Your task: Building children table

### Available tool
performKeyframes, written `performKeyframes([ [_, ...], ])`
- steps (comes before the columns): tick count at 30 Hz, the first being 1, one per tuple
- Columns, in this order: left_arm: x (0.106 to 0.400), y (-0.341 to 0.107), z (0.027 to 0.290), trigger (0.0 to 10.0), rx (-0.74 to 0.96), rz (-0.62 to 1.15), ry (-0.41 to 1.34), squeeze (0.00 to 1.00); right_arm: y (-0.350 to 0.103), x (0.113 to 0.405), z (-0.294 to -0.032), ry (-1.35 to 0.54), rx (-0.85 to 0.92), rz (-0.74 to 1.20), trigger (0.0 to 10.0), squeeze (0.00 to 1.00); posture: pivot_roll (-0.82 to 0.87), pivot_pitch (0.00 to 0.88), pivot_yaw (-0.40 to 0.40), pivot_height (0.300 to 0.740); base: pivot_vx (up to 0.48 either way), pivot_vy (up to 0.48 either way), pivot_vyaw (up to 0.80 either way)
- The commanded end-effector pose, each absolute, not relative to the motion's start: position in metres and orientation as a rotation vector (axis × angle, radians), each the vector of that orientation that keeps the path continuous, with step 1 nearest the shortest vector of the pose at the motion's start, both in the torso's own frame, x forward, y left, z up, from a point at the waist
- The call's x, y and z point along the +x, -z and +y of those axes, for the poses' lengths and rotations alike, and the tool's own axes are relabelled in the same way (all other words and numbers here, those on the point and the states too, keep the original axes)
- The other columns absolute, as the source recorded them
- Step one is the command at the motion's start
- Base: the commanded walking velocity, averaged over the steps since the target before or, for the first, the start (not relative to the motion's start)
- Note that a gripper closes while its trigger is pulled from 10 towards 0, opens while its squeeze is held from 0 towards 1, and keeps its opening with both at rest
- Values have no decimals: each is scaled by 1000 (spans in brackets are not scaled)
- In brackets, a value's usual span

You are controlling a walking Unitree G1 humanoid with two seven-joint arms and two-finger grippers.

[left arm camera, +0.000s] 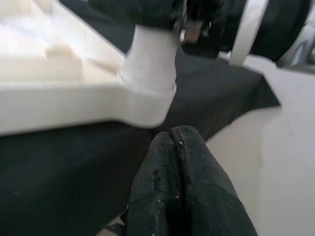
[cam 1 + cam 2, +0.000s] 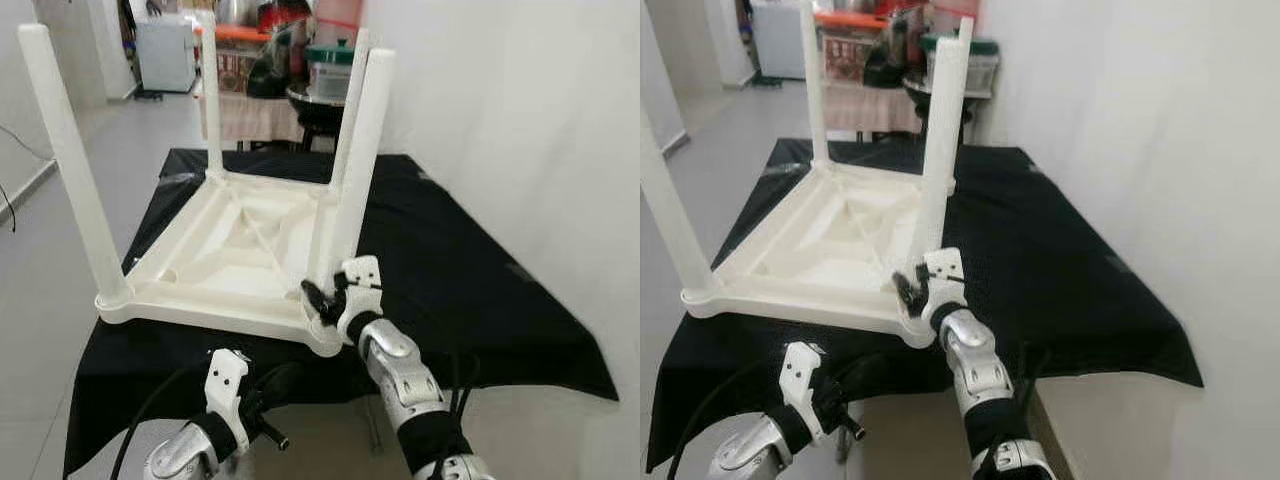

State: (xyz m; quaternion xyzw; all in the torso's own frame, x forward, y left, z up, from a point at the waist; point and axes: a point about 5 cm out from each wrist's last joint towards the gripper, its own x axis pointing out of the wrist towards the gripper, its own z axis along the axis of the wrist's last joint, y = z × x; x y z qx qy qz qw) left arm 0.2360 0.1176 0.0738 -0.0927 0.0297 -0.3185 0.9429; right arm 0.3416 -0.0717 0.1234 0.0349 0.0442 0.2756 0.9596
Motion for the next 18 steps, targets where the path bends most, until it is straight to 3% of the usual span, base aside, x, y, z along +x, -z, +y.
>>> performKeyframes([
  [1,237,-73,117,10000,-179,63,651,0,-144,347,-67,-659,80,14,10000,1000,89,0,-96,740,0,0,0],
  [3,238,-73,117,10000,-180,64,652,0,-150,349,-69,-716,67,-18,10000,1000,89,0,-95,740,0,0,0],
  [4,238,-73,116,10000,-181,64,653,0,-156,352,-75,-787,42,-44,10000,0,90,0,-94,740,0,0,0],
  [5,239,-73,116,10000,-182,64,654,0,-166,362,-88,-855,-63,-93,10000,0,94,0,-99,740,0,0,0],
  [14,241,-73,116,10000,-179,59,646,0,-183,371,-101,-1112,-95,-51,10000,0,101,0,-105,740,0,0,0],
  [15,241,-73,116,10000,-179,59,646,0,-184,371,-102,-1125,-91,-45,4824,0,101,0,-105,740,0,0,0],
  [16,241,-73,116,10000,-179,59,646,0,-184,371,-102,-1125,-91,-45,4824,0,101,0,-105,740,0,0,0],
  [17,241,-73,115,10000,-179,59,647,0,-186,373,-107,-1162,-75,-27,0,0,98,0,-102,740,0,0,0],
  [18,241,-73,115,10000,-180,59,647,0,-186,374,-109,-1173,-75,-22,0,0,98,0,-102,740,0,0,0],
])
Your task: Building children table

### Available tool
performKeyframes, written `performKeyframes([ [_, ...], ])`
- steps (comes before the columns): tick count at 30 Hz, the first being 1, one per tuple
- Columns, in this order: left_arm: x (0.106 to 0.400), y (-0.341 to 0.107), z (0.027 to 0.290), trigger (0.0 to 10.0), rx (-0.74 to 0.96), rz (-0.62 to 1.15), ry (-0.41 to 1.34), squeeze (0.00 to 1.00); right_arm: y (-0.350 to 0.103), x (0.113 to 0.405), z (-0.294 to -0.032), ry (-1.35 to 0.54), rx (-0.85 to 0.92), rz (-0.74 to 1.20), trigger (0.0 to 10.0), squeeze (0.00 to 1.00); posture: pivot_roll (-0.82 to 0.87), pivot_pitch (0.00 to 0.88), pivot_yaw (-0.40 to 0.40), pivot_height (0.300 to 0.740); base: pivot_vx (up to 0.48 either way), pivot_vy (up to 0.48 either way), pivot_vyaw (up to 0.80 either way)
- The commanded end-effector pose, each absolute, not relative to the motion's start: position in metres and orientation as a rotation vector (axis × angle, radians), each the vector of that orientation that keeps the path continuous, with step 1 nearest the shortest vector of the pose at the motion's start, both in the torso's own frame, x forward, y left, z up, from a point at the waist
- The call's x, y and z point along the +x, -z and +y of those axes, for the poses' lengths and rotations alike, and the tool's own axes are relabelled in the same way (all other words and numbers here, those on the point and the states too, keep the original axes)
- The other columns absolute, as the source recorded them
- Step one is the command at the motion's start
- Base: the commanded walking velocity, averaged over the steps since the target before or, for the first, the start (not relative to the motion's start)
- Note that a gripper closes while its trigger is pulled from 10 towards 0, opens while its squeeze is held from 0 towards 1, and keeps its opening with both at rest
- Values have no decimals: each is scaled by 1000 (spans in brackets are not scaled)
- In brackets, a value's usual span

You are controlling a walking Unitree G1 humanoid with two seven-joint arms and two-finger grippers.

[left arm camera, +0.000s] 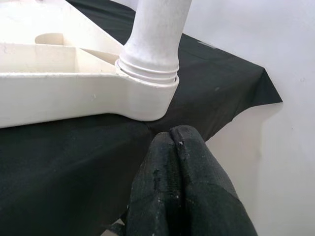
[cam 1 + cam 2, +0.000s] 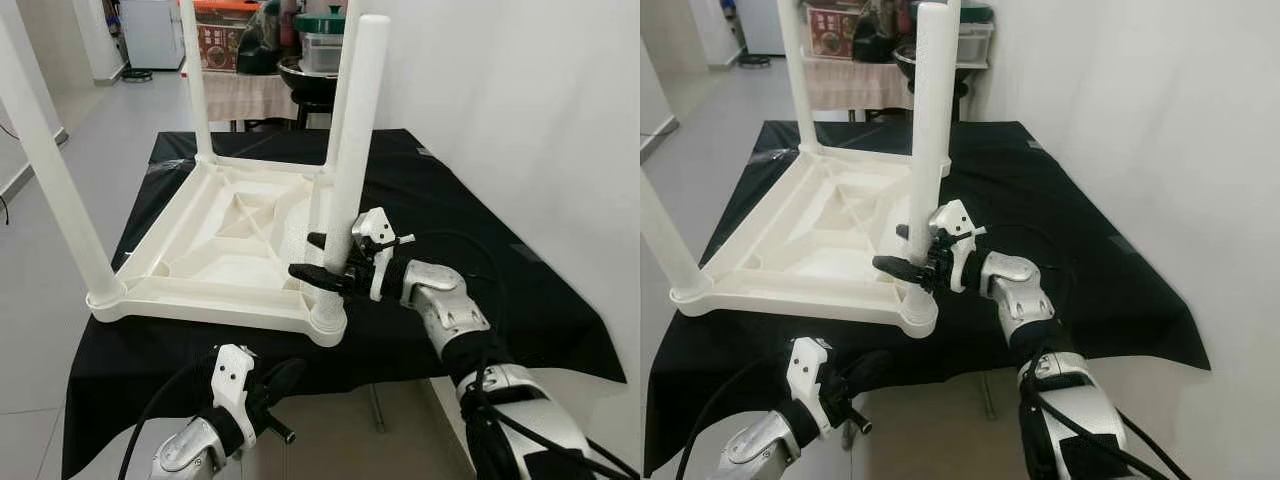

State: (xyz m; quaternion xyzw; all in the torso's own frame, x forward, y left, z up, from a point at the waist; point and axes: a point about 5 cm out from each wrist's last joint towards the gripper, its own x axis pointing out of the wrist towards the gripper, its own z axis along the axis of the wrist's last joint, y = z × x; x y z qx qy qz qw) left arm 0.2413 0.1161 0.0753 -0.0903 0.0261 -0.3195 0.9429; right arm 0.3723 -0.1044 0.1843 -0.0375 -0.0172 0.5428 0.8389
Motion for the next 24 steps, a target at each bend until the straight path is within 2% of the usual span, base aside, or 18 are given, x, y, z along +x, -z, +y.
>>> performKeyframes([
  [1,241,-73,115,10000,-180,59,647,0,-186,374,-109,-1173,-75,-22,0,0,98,0,-102,740,0,0,0],
  [6,241,-73,114,10000,-184,59,649,0,-186,376,-114,-1160,-72,-30,0,0,88,0,-99,740,0,0,0],
  [14,239,-74,114,10000,-188,55,648,0,-166,372,-121,-1028,-122,-21,0,0,77,0,-105,740,0,0,0],
  [15,238,-74,115,10000,-188,54,648,0,-146,372,-116,-814,-75,31,0,0,79,0,-115,740,0,0,0],
  [16,237,-74,117,10000,-188,54,646,0,-120,363,-107,-503,13,100,0,0,59,0,-94,740,0,0,0],
  [17,236,-74,118,10000,-187,55,646,0,-102,347,-98,-341,61,161,0,0,59,0,-94,740,0,0,0],
  [18,236,-74,118,10000,-187,55,646,0,-102,347,-98,-341,61,161,0,0,59,0,-94,740,0,0,0],
  [19,236,-73,119,10000,-186,59,647,0,-90,333,-84,-287,57,192,0,0,57,0,-91,740,0,0,0],
  [21,236,-73,118,10000,-186,63,651,0,-87,326,-59,-430,-5,178,0,0,48,0,-84,740,0,0,0],
  [24,236,-73,117,10000,-191,61,650,0,-88,329,-55,-473,-38,169,0,0,52,0,-95,740,0,0,0],
])
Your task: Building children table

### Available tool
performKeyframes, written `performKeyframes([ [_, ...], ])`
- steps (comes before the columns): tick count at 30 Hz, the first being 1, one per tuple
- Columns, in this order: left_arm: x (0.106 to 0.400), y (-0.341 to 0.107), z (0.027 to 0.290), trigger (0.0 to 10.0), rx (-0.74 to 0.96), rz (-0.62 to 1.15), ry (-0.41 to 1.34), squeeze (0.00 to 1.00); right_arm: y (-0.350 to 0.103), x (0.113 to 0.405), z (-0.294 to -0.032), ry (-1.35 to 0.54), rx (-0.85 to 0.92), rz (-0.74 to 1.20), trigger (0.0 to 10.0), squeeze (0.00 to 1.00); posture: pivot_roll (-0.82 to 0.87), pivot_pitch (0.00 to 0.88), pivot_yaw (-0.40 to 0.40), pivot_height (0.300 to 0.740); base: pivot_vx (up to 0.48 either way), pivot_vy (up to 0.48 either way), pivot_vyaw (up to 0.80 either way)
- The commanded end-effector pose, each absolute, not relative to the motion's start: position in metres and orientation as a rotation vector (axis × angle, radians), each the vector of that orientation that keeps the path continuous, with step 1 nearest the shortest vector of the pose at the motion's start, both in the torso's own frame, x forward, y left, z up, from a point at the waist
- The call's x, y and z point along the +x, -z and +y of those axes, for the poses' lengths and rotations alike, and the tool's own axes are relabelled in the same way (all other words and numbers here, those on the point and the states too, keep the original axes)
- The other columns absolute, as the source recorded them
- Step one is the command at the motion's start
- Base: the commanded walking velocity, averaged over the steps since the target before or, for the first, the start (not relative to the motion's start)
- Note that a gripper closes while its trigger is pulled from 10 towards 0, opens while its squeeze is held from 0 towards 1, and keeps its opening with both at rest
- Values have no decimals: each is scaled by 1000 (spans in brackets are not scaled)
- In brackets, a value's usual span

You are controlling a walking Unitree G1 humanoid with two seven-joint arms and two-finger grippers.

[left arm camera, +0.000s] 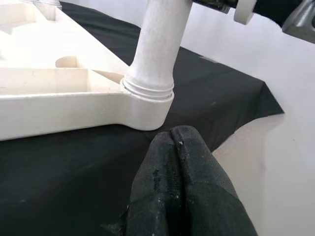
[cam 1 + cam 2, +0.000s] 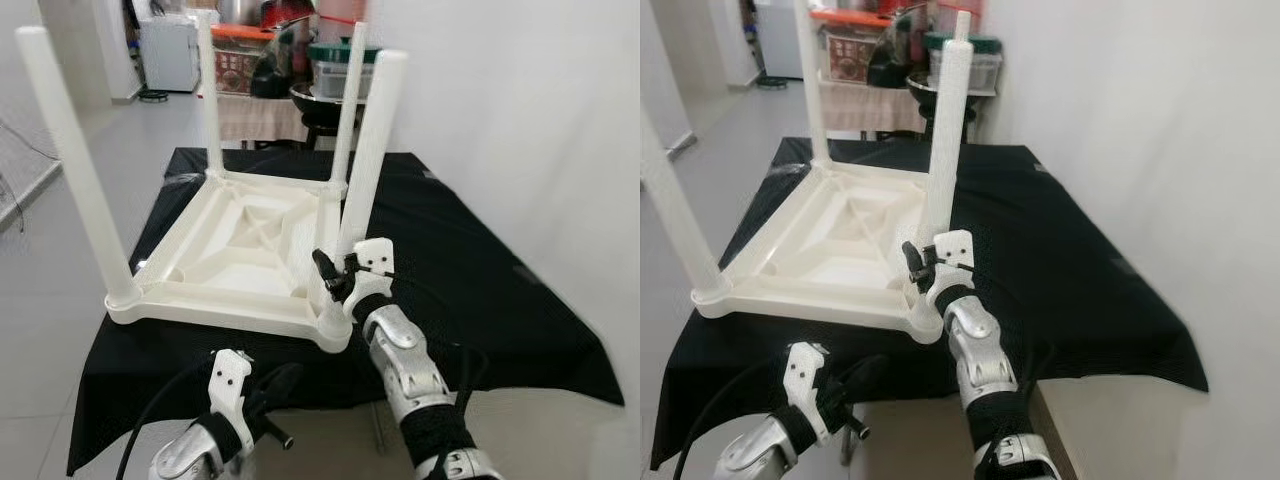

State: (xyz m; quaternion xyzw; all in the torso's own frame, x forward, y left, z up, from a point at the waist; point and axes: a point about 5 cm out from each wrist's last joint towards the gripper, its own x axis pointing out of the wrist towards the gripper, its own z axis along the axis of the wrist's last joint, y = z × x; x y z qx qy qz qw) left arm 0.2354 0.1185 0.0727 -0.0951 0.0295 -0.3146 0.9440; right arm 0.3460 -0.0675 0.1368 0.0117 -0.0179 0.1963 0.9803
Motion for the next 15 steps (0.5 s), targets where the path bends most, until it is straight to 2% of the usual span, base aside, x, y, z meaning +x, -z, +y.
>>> performKeyframes([
  [1,236,-73,117,10000,-193,60,647,0,-90,332,-55,-477,-37,165,0,0,55,0,-97,740,0,0,0],
  [5,237,-74,118,10000,-192,55,636,0,-92,337,-54,-482,-32,161,0,0,66,0,-104,740,0,0,0],
  [6,237,-74,118,10000,-189,54,634,0,-93,340,-55,-472,-40,160,3647,0,67,0,-104,740,0,0,0],
  [7,237,-74,118,10000,-189,54,634,0,-93,340,-55,-472,-40,160,3647,0,67,0,-104,740,0,0,0],
  [8,238,-74,118,10000,-187,53,633,0,-96,339,-54,-440,-50,159,5961,0,67,0,-104,740,0,0,0],
  [9,238,-74,118,10000,-186,53,633,0,-102,338,-50,-499,-25,149,10000,1000,63,0,-97,740,0,0,0],
  [12,239,-74,117,10000,-186,54,635,0,-112,336,-43,-595,3,112,10000,1000,62,0,-92,740,0,0,0],
  [13,240,-74,117,10000,-187,55,636,0,-126,335,-41,-709,22,52,10000,1000,60,0,-92,740,0,0,0],
  [15,240,-74,117,10000,-187,55,636,0,-126,335,-41,-709,22,52,10000,1000,60,0,-92,740,0,0,0],
])
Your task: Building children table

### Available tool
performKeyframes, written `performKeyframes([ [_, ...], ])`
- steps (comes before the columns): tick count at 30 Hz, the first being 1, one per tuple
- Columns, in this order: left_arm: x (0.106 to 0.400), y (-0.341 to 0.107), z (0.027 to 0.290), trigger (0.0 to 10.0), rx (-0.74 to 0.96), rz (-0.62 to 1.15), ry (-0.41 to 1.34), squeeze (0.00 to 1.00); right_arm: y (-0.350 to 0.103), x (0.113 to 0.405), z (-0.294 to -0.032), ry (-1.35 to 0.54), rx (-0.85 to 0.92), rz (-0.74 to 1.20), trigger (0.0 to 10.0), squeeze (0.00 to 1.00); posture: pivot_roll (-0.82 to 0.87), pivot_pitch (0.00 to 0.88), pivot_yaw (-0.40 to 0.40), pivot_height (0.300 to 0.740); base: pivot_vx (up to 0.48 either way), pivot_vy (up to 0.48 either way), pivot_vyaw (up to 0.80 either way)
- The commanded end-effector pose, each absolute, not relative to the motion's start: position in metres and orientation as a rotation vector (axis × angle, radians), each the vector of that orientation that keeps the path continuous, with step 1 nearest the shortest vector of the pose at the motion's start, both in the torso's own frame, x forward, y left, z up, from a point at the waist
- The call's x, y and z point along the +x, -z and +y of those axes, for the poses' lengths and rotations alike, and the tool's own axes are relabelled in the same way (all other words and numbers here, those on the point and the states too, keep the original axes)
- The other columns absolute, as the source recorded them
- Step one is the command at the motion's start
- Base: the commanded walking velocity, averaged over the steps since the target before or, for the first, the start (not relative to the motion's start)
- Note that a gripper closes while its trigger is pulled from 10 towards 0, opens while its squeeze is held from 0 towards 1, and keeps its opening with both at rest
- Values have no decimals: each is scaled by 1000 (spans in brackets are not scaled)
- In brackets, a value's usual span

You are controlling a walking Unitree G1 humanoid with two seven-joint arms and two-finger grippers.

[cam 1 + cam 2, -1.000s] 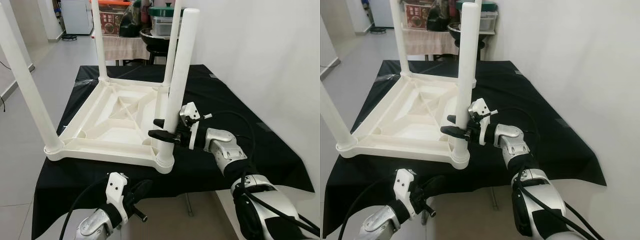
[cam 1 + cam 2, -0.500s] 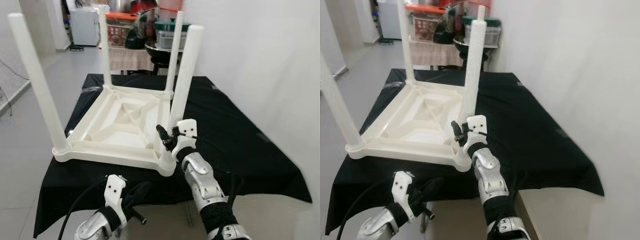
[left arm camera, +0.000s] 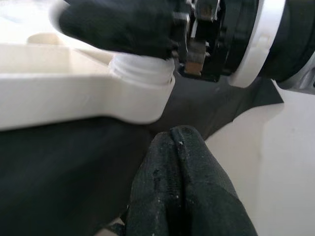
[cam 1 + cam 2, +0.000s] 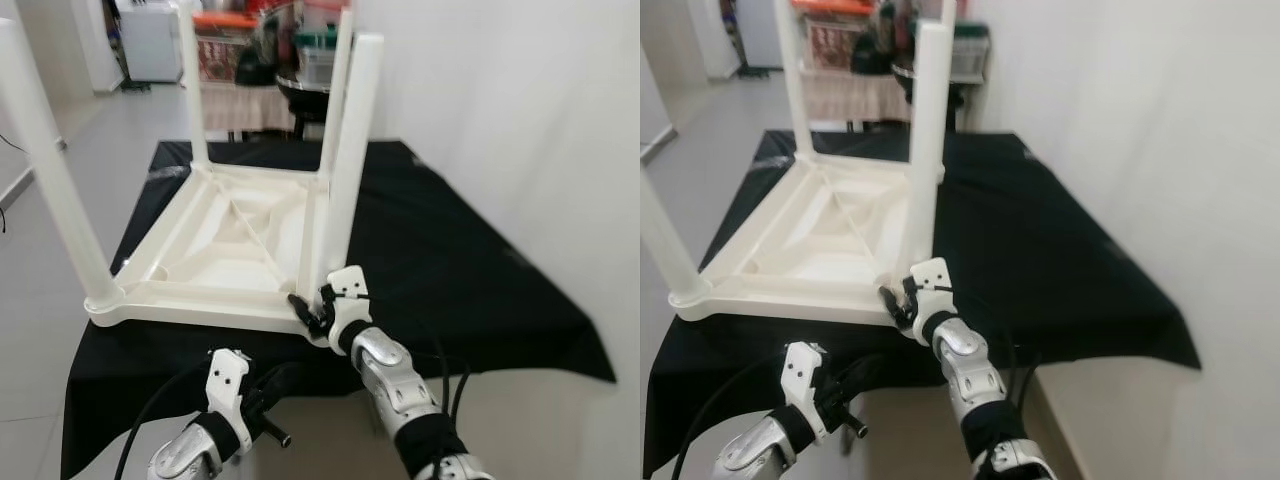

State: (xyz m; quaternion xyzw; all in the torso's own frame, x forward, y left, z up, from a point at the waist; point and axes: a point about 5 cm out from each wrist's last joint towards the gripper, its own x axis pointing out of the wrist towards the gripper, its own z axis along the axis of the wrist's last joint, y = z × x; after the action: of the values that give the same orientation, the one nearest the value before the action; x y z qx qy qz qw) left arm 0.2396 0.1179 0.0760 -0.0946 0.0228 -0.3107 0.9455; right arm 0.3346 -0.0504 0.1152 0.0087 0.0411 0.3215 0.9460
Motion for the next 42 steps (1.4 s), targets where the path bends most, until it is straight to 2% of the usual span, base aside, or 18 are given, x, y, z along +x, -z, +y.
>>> performKeyframes([
  [1,241,-74,117,10000,-188,55,638,0,-139,337,-43,-840,26,-11,10000,1000,61,0,-93,740,0,0,0],
  [3,242,-74,116,10000,-188,55,639,0,-149,340,-50,-949,12,-55,10000,1000,66,0,-96,740,0,0,0],
  [4,243,-74,116,10000,-188,55,639,0,-158,344,-61,-1083,-28,-74,10000,129,70,0,-100,740,0,0,0],
  [5,243,-74,116,10000,-188,54,638,0,-163,346,-69,-1166,-55,-78,10000,129,70,0,-100,740,0,0,0],
  [6,244,-74,116,10000,-187,54,638,0,-167,349,-76,-1230,-71,-65,10000,0,73,0,-101,740,0,0,0],
  [13,244,-74,116,10000,-187,55,637,0,-178,360,-87,-1282,-76,-33,10000,0,81,0,-100,740,0,0,0],
  [14,245,-74,116,10000,-186,56,637,0,-180,364,-89,-1269,-61,-23,8392,0,84,0,-98,740,0,0,0],
  [15,245,-74,116,10000,-186,57,637,0,-181,367,-91,-1261,-45,-6,3725,0,85,0,-99,740,0,0,0],
  [16,245,-74,116,10000,-185,57,637,0,-181,368,-93,-1260,-33,11,980,0,85,0,-99,740,0,0,0],
  [18,245,-74,116,10000,-185,57,637,0,-181,368,-93,-1260,-33,11,980,0,85,0,-99,740,0,0,0],
  [19,245,-73,116,10000,-185,58,638,0,-179,367,-95,-1273,-31,27,0,0,86,0,-100,740,0,0,0],
  [27,244,-73,116,10000,-187,59,639,0,-174,366,-108,-1277,-24,17,0,0,77,0,-97,740,0,0,0],
  [30,242,-72,115,10000,-192,60,640,0,-167,365,-124,-1153,-28,-35,0,0,81,0,-105,740,0,0,0],
  [33,239,-72,116,10000,-193,60,641,0,-139,364,-117,-786,48,27,0,0,78,0,-115,740,0,0,0],
  [34,239,-72,116,10000,-193,60,641,0,-139,364,-117,-786,48,27,0,0,78,0,-115,740,0,0,0],
  [36,238,-73,118,10000,-194,59,640,0,-115,360,-112,-384,32,111,0,0,69,0,-105,740,0,0,0],
  [39,238,-73,119,10000,-194,59,640,0,-110,359,-114,-272,24,133,0,0,69,0,-105,740,0,0,0],
  [42,239,-73,118,10000,-188,65,648,0,-85,332,-78,-303,86,203,0,0,46,0,-73,740,0,0,0],
])
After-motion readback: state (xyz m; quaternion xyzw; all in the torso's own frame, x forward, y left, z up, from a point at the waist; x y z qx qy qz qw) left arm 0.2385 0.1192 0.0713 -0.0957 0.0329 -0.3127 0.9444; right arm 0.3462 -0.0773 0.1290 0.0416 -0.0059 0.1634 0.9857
